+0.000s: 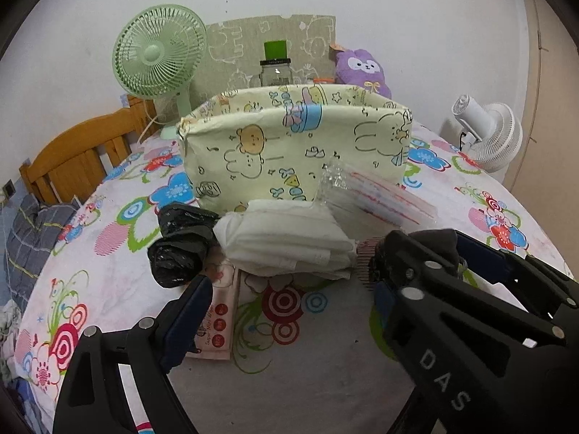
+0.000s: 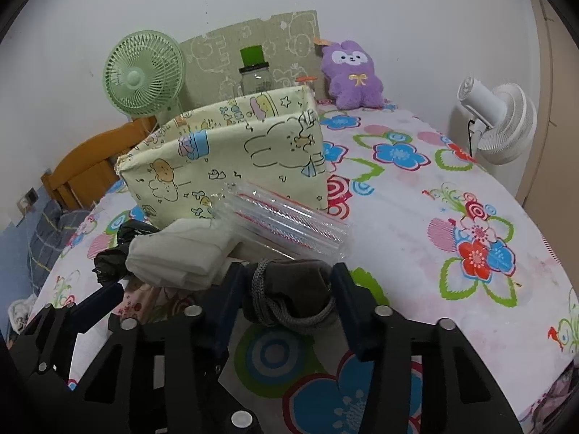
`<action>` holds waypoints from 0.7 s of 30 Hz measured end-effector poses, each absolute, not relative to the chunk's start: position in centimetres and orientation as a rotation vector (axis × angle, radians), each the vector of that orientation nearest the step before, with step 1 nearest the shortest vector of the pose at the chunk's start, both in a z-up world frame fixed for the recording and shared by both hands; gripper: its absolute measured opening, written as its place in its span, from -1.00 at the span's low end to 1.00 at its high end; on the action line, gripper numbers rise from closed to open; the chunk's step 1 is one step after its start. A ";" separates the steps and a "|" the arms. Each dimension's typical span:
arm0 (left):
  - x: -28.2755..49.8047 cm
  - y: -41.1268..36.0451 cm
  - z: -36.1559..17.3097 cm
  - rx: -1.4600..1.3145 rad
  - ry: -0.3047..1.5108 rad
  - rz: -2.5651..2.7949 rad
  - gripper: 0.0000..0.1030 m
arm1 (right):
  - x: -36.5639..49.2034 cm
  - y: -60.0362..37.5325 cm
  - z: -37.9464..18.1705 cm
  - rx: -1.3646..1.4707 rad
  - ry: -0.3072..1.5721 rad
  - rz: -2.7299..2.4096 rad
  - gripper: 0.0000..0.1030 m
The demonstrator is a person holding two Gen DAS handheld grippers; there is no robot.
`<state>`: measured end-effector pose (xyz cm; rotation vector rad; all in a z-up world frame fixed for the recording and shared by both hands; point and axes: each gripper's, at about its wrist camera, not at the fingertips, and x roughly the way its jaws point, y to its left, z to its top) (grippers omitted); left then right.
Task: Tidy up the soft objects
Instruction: 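Grasp the white folded cloth with the left tool while the right grasps the grey cloth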
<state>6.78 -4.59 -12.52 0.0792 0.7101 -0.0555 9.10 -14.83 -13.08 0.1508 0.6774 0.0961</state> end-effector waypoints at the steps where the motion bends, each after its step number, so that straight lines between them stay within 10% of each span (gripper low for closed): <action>1: 6.7 -4.7 -12.4 0.084 0.705 -0.052 0.79 | 9.0 -14.9 -13.0 0.152 0.674 0.096 -0.10; 21: 9.2 -4.1 -10.9 0.066 0.668 -0.017 0.79 | 9.0 -14.9 -10.3 0.158 0.560 0.077 -0.26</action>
